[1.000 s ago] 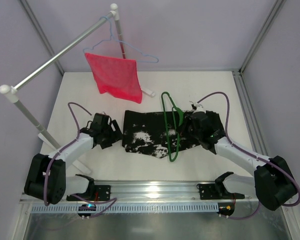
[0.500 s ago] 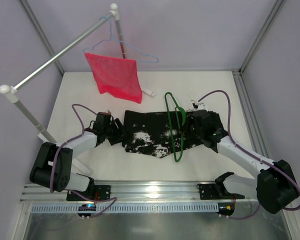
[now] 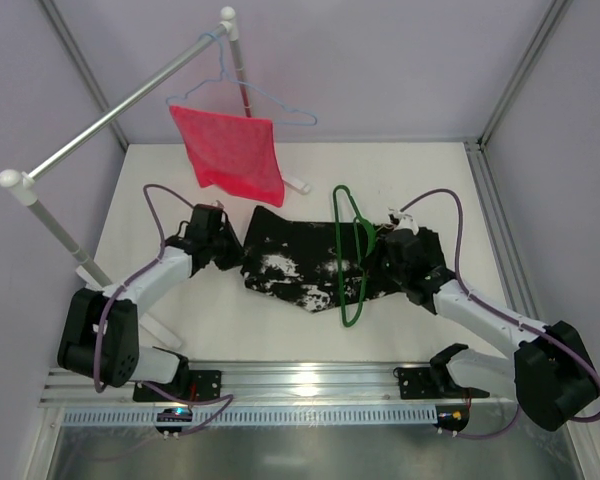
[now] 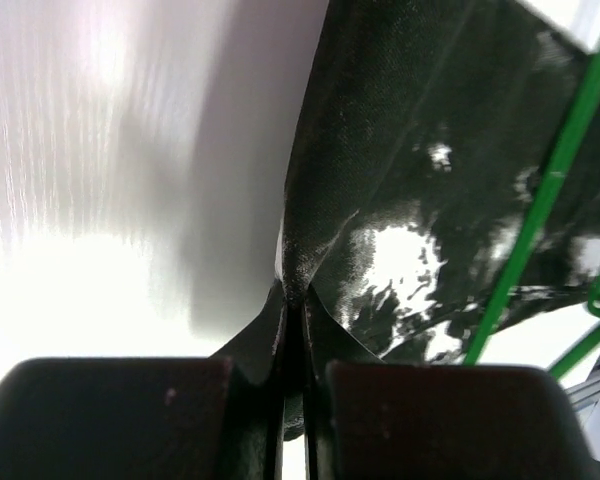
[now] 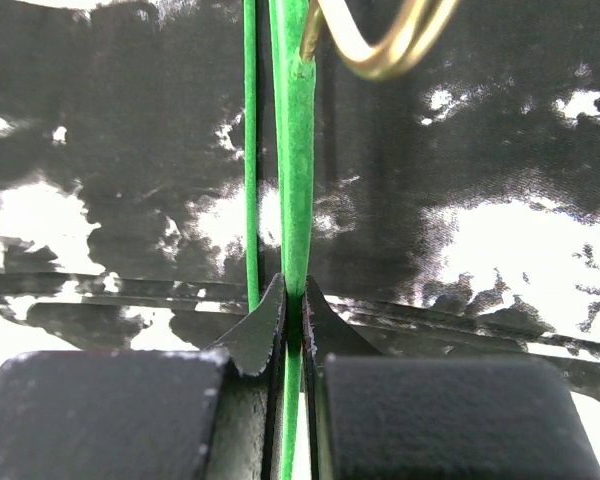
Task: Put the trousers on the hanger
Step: Place trousers on hanger
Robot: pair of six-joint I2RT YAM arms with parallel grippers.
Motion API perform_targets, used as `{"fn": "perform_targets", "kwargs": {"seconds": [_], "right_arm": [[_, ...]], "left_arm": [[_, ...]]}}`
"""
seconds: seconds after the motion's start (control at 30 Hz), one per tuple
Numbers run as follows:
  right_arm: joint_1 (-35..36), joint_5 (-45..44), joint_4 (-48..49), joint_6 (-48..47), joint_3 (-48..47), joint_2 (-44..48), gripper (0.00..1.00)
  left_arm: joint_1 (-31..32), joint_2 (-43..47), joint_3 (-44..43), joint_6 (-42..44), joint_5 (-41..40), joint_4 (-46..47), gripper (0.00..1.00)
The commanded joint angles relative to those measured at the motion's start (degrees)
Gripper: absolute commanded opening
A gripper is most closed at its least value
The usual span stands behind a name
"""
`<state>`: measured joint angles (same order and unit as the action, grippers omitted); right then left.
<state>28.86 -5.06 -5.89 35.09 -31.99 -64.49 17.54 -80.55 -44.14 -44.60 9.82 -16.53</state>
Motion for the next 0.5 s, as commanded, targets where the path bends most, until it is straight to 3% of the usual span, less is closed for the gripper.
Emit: {"fn": "perform_targets", "kwargs": {"seconds": [0.0, 0.27, 0.47], "right_arm": [[1.02, -3.64, 1.14, 1.56, 2.71, 0.24, 0.04], [1.11, -4.08, 3.08, 2.0, 4.74, 0.94, 0.04], [1.11, -2.68, 4.31, 2.09, 4.3, 1.21, 0.04]], "left_arm": [[0.03, 4.44, -4.63, 3.03, -4.47, -2.63, 0.01], [10.66, 3.3, -15.7, 1.37, -1.48, -1.84, 0.0], [19.89, -6.97, -27.55, -1.98, -1.65, -0.43, 0.01]]}}
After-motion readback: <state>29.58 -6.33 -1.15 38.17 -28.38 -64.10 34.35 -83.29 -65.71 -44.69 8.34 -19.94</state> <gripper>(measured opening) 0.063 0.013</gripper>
